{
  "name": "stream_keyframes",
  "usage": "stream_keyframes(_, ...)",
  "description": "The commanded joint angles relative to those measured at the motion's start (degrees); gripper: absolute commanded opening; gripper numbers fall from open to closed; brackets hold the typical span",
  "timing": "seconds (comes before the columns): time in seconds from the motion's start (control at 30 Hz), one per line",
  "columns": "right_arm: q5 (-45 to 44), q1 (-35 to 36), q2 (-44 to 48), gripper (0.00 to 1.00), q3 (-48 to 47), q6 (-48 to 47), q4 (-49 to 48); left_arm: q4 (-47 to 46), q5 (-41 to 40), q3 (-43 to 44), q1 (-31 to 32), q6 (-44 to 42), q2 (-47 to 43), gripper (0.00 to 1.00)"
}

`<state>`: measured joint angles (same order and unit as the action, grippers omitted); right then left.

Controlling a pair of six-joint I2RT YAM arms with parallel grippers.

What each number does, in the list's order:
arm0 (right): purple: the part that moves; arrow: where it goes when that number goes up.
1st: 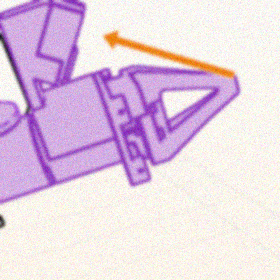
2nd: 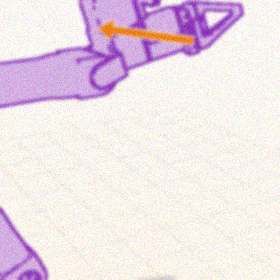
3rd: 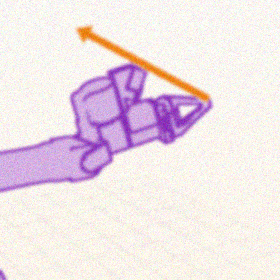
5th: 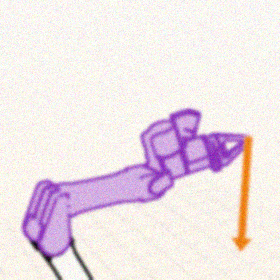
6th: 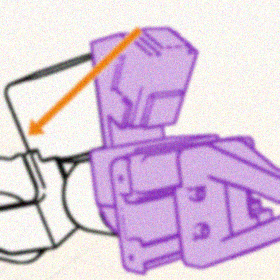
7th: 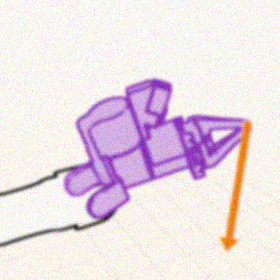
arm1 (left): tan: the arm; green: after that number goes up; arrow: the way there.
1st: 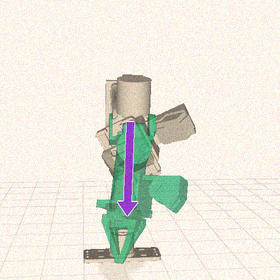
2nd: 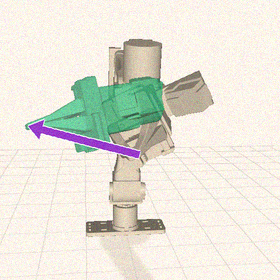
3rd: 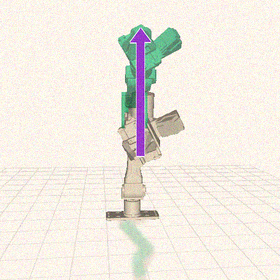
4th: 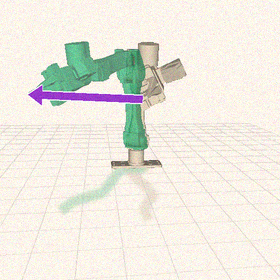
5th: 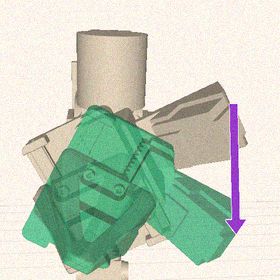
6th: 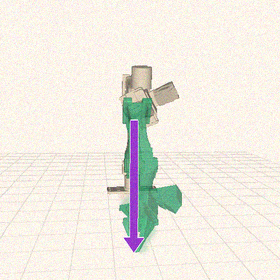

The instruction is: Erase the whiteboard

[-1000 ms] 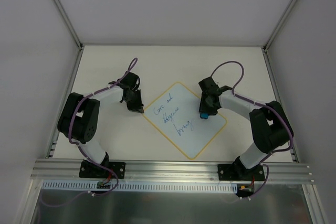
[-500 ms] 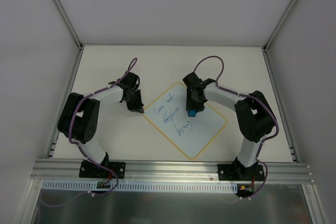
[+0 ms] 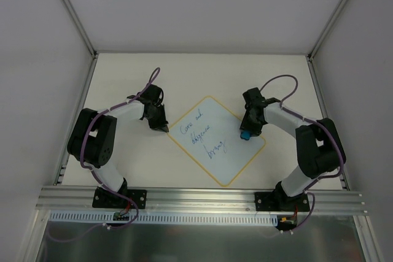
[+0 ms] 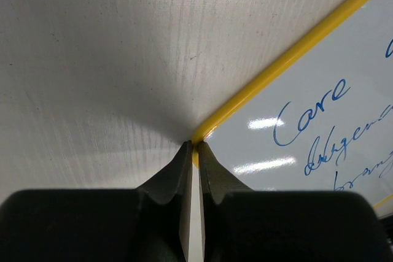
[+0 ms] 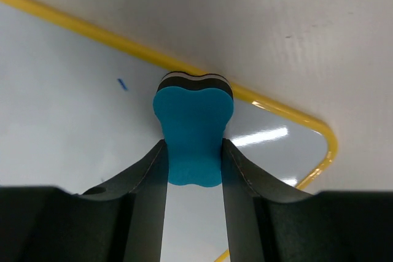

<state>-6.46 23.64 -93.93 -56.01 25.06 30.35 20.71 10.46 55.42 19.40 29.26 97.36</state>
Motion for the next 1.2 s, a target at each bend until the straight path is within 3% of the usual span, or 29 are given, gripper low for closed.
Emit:
stream_keyframes(0.0, -5.8, -2.1, 1.3, 0.0, 3.4, 1.6, 5.3, 1.3, -1.9, -1.5, -0.7, 0.2, -0.1, 0.0)
stream_keyframes(0.17, -3.6, -1.1, -2.8, 0.0, 0.0, 1.7, 5.3, 1.3, -1.4, -1.8, -0.7, 0.3, -0.1, 0.0)
stream_keyframes(0.4, 0.3, 4.7, -13.5, 0.0, -14.6, 3.0, 7.3, 1.2, -0.5, -1.8, -0.7, 0.5, -0.9, 0.0)
stream_keyframes(0.6, 1.8, 6.3, -19.1, 0.0, -21.6, 2.8, 9.5, 1.1, -0.5, -2.1, -0.7, 0.5, -1.3, 0.0)
stream_keyframes(0.73, 0.0, 5.0, -16.8, 0.0, -18.6, 1.6, 9.6, 1.1, -0.7, -1.9, -0.6, 0.6, -1.5, 0.0)
stream_keyframes(0.97, -3.1, 1.8, -4.4, 0.0, -6.2, -8.0, 7.7, 1.1, -0.8, -0.9, -0.7, 0.8, -1.2, 0.0)
stream_keyframes(1.17, 2.7, 7.9, -0.7, 0.0, -3.7, -18.4, 5.6, 1.0, 0.2, 0.1, -0.6, 1.3, 0.3, 0.0)
